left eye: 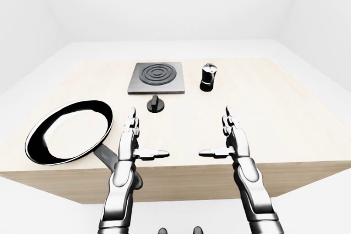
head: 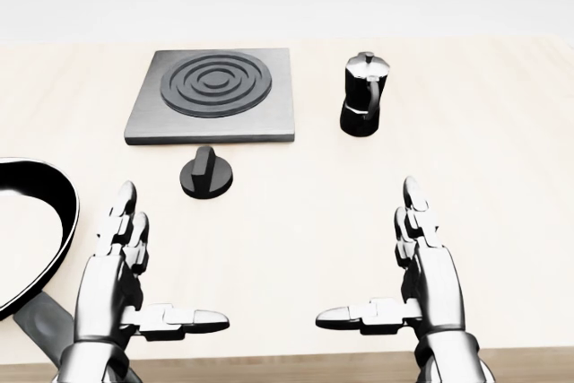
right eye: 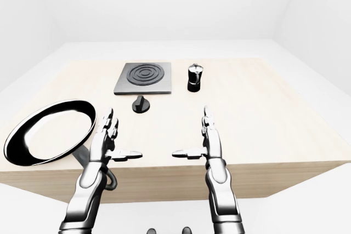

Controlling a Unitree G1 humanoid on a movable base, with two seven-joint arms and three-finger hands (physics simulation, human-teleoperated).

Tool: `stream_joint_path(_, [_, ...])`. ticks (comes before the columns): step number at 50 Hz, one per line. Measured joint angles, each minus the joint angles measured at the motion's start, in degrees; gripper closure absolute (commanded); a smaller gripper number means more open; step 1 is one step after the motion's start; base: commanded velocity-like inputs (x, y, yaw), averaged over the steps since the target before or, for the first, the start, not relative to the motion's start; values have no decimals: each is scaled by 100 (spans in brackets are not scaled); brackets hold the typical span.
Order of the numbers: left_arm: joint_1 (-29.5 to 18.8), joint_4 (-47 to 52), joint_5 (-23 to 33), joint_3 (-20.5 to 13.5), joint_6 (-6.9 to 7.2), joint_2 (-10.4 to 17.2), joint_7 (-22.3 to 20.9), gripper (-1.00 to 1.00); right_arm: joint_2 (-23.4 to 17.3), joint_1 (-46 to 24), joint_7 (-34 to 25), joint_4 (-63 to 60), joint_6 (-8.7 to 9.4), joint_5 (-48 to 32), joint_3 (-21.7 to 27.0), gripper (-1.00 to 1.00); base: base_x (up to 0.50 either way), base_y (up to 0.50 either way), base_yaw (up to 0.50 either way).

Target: Turn on the stove.

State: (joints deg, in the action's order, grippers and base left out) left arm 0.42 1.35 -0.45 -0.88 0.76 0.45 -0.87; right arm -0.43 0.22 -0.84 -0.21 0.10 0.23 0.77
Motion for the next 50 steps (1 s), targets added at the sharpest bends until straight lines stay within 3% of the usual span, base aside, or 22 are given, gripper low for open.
stream_joint_path(22, [83,92,-34,-134,-43,62,-157,-100,-58,74,-150,-84,1,-31,92,-100,1,0,0])
stream_joint_path(50, [45,-98,17,-113,-161,63,-188,-100,-62,76,-181,-53,-37,-61,106,-100,35,0,0])
